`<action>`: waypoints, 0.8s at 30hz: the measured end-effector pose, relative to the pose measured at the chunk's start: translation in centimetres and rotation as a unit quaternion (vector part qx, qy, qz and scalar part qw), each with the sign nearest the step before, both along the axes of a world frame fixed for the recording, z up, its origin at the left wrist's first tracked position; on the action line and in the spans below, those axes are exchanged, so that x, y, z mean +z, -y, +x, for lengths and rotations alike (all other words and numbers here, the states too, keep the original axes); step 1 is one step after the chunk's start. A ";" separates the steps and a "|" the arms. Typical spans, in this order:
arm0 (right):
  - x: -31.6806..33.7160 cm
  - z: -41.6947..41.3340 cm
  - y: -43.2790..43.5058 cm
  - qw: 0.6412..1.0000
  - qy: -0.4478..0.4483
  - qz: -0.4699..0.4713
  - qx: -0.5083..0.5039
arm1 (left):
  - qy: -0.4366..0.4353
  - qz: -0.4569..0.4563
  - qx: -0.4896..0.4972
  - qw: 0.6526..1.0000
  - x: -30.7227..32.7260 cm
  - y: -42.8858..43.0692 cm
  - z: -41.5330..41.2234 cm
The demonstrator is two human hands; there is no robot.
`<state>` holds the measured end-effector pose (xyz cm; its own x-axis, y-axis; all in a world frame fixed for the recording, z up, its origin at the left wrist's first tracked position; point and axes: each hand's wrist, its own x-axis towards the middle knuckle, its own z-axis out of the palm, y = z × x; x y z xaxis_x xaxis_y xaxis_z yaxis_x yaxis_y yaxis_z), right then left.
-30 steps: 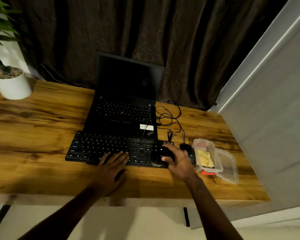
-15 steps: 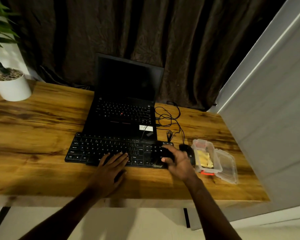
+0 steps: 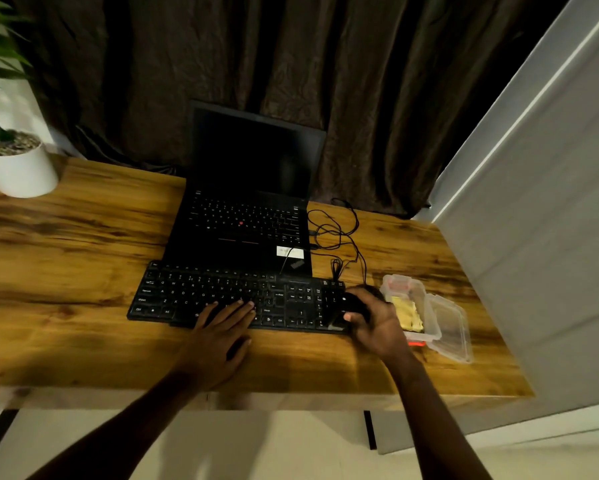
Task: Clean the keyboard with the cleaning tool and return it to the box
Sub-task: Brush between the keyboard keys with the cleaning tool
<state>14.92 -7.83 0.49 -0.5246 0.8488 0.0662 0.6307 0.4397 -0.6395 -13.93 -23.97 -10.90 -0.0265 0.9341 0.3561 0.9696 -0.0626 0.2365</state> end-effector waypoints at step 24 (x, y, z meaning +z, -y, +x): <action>-0.3 -5.8 1.4 0.999 0.021 -0.018 0.017 | -0.031 -0.001 0.004 1.000 0.2 -0.1 0.2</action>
<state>9.13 -9.22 0.24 -0.5557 0.8313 0.0126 0.6420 0.4387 -0.6287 -13.75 -23.83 -10.69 -0.0118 0.9348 0.3551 0.9830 -0.0542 0.1754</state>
